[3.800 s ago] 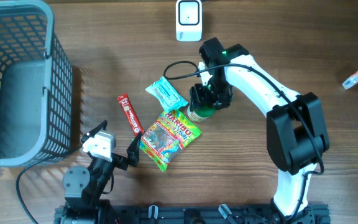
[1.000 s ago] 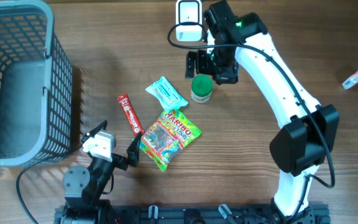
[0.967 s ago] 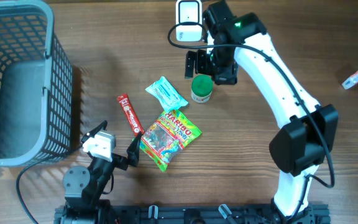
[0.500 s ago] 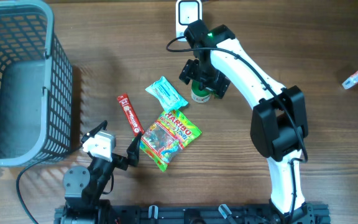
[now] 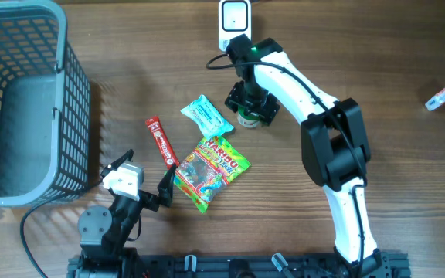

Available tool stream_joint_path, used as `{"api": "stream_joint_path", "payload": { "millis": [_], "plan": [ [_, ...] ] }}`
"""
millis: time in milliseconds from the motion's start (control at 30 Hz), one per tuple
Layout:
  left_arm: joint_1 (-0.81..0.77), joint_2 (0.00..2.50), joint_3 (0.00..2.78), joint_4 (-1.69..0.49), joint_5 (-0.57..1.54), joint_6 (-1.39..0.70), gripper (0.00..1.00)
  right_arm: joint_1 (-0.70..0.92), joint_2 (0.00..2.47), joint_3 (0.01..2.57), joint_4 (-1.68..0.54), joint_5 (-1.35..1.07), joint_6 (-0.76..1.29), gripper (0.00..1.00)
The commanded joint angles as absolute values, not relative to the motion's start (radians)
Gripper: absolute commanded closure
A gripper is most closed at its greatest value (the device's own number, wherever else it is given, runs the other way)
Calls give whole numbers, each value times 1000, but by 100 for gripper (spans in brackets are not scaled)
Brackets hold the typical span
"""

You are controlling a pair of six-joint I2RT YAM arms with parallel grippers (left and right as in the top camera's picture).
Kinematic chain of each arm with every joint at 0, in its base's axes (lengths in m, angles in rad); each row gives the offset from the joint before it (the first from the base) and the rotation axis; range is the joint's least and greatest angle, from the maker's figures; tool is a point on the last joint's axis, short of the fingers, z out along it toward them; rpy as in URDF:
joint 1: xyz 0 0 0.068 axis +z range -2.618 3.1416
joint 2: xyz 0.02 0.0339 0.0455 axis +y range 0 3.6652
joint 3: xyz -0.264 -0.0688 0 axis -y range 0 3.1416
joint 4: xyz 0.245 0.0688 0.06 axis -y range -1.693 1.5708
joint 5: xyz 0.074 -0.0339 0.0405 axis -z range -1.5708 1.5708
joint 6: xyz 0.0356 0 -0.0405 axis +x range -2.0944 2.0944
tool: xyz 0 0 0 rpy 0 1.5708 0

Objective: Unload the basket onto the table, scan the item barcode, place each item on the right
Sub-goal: 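Lift the jar with the right gripper toward the scanner, then hold the jar's label in front of the scanner window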

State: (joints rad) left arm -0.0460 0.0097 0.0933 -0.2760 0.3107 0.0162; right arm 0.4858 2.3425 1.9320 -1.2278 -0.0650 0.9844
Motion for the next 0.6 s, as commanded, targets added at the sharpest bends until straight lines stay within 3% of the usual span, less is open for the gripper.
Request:
{"api": "stream_joint_path", "payload": {
  "millis": [0, 267, 467, 567],
  "plan": [
    [-49, 7, 88, -273, 302, 7, 0, 484, 2383, 1919, -1223, -36, 1006, 20],
    [-49, 7, 88, -273, 302, 7, 0, 455, 2380, 1953, -1311, -154, 903, 41],
    [-49, 7, 88, -273, 302, 7, 0, 410, 2328, 2004, -1444, -551, 599, 41],
    [-49, 7, 88, -273, 302, 7, 0, 408, 2270, 2004, -1530, -603, 538, 41]
  ]
}}
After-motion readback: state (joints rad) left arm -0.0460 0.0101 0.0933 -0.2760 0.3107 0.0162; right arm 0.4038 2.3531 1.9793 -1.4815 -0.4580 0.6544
